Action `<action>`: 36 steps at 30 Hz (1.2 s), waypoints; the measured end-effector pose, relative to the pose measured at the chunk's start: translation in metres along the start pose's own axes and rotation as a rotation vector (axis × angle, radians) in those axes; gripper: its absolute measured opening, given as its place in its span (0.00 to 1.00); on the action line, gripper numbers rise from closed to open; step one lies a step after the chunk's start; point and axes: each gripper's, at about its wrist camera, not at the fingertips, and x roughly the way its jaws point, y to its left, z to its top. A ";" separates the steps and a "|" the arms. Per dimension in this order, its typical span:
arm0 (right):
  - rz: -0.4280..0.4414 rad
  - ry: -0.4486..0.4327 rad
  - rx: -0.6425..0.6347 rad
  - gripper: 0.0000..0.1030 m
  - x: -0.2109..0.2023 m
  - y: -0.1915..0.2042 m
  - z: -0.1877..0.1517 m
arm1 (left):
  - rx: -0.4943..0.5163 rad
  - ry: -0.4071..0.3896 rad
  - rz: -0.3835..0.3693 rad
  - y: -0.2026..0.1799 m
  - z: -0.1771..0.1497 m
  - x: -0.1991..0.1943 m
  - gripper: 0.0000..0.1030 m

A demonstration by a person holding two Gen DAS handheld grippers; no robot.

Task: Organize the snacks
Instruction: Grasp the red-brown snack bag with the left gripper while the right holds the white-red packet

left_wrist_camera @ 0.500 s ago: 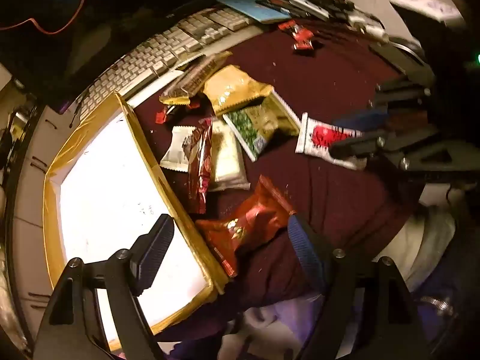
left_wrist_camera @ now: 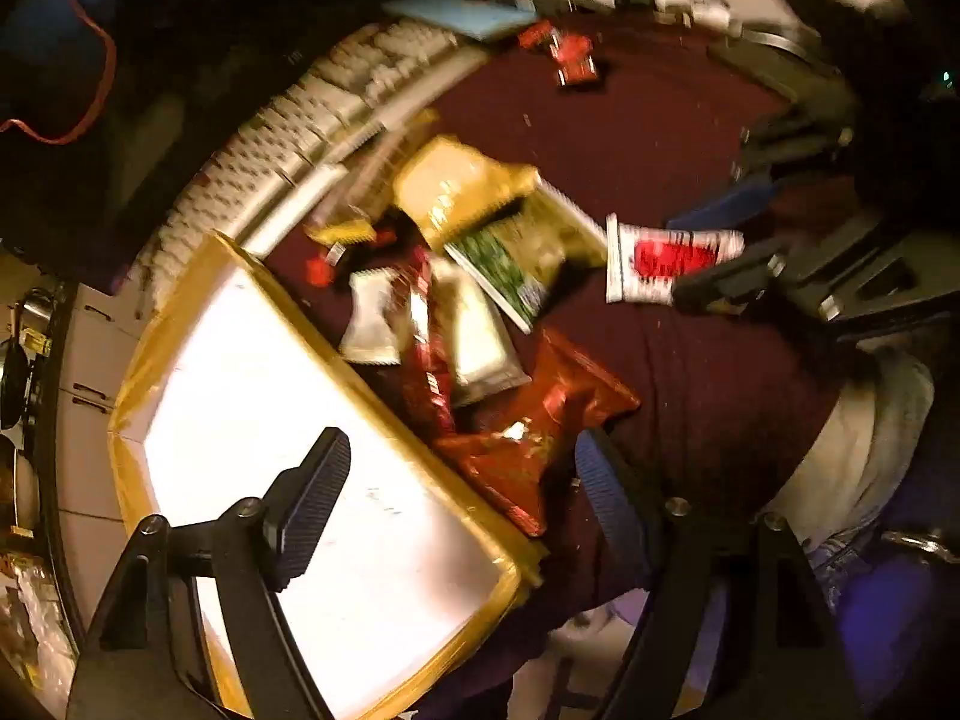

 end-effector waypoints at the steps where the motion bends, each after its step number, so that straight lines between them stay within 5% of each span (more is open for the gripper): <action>1: 0.002 -0.001 0.001 0.32 0.000 -0.001 0.000 | 0.005 -0.020 -0.002 0.001 0.002 -0.007 0.76; 5: 0.007 -0.003 0.006 0.32 -0.001 -0.002 -0.001 | 0.061 -0.068 -0.029 -0.009 0.013 -0.013 0.76; 10: 0.027 -0.012 0.020 0.32 -0.004 -0.004 -0.001 | 0.133 0.004 -0.066 -0.024 0.019 0.020 0.75; 11: 0.030 -0.010 0.021 0.32 -0.005 -0.004 -0.001 | 0.130 0.023 -0.078 -0.025 0.017 0.024 0.67; 15: 0.023 -0.002 0.020 0.32 -0.005 -0.005 -0.002 | 0.056 0.055 -0.171 -0.024 0.013 0.031 0.52; 18: 0.022 -0.015 0.027 0.31 -0.003 -0.001 -0.001 | 0.003 0.056 -0.170 -0.026 0.011 0.031 0.48; 28: -0.078 -0.042 -0.070 0.27 0.001 0.014 -0.004 | -0.150 0.020 -0.156 -0.020 -0.002 0.024 0.49; 30: -0.077 -0.071 -0.066 0.19 -0.002 0.011 -0.003 | -0.168 0.010 -0.173 -0.016 -0.004 0.022 0.49; 36: -0.046 -0.081 -0.028 0.18 -0.009 0.002 -0.005 | -0.240 -0.034 -0.217 0.001 -0.007 0.015 0.49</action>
